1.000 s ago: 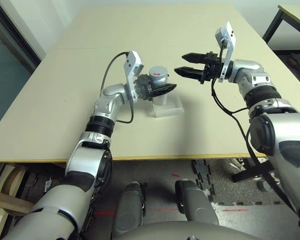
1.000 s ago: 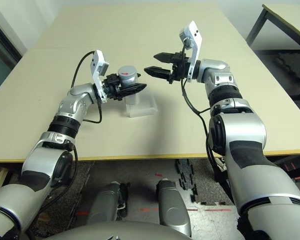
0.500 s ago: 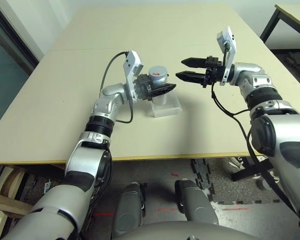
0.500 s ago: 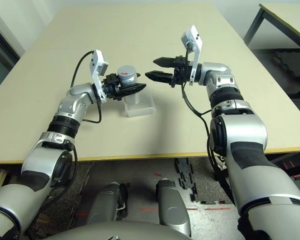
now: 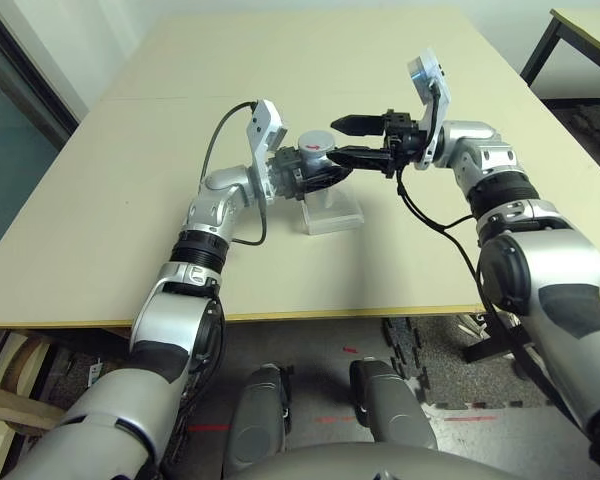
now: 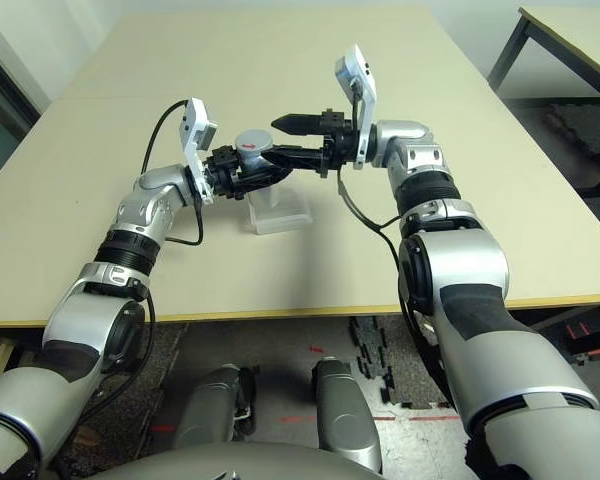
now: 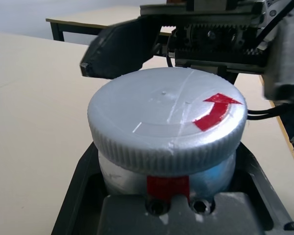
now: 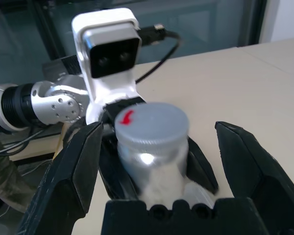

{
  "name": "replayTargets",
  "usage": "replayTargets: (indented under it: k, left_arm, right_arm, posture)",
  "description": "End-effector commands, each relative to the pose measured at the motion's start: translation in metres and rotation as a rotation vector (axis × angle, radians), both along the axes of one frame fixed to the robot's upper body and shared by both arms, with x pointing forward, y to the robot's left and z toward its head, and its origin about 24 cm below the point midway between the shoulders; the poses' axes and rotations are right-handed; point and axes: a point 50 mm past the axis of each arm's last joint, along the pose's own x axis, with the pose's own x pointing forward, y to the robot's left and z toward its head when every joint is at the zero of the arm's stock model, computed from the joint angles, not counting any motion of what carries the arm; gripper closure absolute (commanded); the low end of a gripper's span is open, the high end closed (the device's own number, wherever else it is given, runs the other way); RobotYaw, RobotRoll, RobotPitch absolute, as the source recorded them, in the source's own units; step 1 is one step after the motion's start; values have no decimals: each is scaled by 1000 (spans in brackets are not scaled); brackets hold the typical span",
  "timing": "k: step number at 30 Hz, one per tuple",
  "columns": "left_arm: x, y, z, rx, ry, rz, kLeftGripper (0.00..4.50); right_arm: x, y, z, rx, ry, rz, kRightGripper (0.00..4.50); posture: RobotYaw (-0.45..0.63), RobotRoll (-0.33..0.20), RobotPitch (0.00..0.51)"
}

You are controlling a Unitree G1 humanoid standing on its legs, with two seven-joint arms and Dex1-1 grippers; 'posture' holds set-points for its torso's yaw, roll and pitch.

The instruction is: Pour the medicine from the bottle into the box.

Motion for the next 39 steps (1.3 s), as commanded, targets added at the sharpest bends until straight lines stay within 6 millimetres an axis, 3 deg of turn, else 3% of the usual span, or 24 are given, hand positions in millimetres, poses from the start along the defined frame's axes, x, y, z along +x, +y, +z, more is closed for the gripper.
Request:
replayTargets:
  k: [1, 20, 23, 27, 34, 39]
  left_arm:
    - [1, -1, 2, 8, -11, -11, 1780]
    - [0, -2, 2, 8, -13, -14, 1780]
    - [0, -2, 2, 7, -13, -13, 1780]
    - [0, -2, 2, 7, -13, -14, 1780]
    - [0, -1, 1, 7, -11, -12, 1780]
    - [0, -1, 1, 5, -10, -10, 1780]
  right_arm:
    - [0, 9, 7, -15, -28, 26, 0]
    - [1, 21, 0, -66, -50, 5, 0]
    - [1, 21, 0, -68, -53, 4, 619]
    - [1, 21, 0, -63, -51, 4, 1890]
    - [1, 18, 3, 4, -9, -5, 1917]
    - [3, 13, 13, 154, 68, -18, 1917]
  posture:
    - [-195, 0, 81]
    - [-185, 0, 81]
    - [-184, 0, 81]
    - [-184, 0, 81]
    - [-184, 0, 81]
    - [-184, 0, 75]
